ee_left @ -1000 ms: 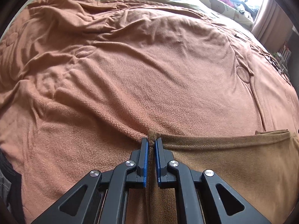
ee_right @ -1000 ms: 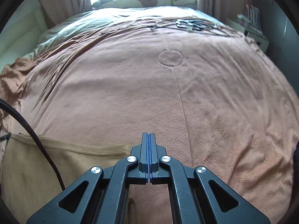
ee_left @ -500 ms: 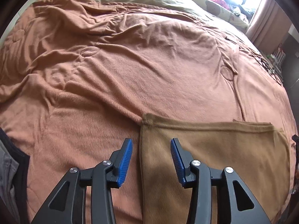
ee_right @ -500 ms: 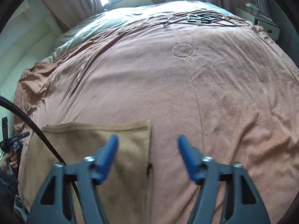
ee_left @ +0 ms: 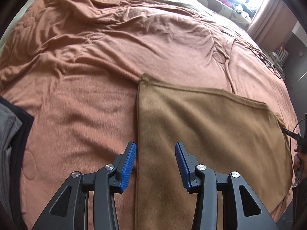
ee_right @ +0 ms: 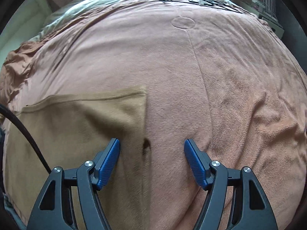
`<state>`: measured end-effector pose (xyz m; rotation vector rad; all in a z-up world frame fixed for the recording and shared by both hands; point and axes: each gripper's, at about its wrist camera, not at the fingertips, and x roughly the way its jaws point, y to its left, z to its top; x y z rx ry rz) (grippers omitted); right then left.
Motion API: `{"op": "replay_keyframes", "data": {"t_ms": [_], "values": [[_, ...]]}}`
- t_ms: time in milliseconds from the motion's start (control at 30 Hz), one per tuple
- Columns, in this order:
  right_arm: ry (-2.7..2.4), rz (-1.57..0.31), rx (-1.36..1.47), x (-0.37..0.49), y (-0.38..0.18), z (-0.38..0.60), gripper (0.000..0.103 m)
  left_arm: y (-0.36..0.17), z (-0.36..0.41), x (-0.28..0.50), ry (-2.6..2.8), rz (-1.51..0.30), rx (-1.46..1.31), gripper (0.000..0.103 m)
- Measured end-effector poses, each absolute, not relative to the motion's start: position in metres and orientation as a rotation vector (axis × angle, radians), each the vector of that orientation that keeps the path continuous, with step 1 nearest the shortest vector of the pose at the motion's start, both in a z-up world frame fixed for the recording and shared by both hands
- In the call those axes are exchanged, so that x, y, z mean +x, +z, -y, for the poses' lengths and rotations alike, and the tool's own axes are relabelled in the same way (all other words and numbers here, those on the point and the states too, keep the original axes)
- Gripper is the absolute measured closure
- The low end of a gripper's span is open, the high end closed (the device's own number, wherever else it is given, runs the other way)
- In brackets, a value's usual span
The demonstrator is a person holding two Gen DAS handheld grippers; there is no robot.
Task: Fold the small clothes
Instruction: 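Open both tools and pull them back from the folded shirt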
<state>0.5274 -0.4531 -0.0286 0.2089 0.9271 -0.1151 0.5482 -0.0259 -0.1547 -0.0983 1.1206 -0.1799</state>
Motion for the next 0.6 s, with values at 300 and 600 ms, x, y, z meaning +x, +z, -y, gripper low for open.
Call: {"op": "replay_keyframes", "data": {"t_ms": [300,600], "values": [[-0.219,-0.924,0.183,0.523,-0.019,0.438,0.057,-0.161,0.017,0.520,-0.145,-1.145,-0.126,0.058],[-0.065,-0.892,0.227,0.456,0.008,0.431,0.057,-0.153,0.008,0.487,-0.159,-1.136,-0.154,0.058]]}}
